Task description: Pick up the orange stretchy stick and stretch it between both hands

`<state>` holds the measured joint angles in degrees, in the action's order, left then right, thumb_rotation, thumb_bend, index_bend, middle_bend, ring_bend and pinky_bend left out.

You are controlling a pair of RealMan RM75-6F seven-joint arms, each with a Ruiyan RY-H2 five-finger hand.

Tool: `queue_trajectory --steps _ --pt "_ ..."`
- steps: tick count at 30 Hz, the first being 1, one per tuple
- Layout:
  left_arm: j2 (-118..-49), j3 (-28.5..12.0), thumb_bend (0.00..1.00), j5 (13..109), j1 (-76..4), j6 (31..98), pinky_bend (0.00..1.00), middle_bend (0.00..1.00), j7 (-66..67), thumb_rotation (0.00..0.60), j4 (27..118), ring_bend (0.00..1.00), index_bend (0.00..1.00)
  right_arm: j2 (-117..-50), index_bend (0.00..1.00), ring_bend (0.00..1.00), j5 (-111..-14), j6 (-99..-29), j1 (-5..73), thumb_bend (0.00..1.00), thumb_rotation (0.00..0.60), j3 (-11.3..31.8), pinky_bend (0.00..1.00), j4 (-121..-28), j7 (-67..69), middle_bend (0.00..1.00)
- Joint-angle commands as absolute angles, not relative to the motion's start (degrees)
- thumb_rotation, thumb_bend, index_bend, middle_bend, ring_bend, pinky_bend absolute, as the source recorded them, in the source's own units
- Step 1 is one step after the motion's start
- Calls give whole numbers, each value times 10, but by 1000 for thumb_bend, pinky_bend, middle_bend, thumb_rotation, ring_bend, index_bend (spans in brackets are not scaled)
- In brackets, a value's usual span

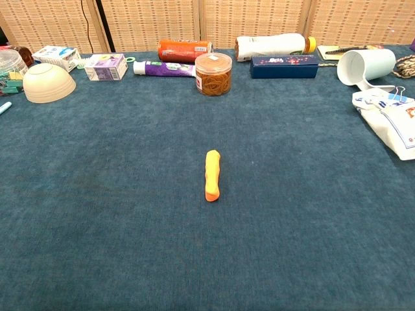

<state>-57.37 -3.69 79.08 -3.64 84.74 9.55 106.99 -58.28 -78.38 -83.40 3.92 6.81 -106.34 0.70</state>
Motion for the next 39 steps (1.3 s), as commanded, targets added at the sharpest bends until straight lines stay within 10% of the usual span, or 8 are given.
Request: queue_trajectory --steps 1,39 --pt "-575 -36 318 790 -38 845 0 99 97 600 1070 36 147 -583 206 16 -782 -833 40 83 600 69 0 -1063 7 64" --pt "-562 -56 344 914 -203 693 0 121 153 600 999 88 301 -569 205 16 -786 -844 33 83 600 67 0 -1094 -11 64"
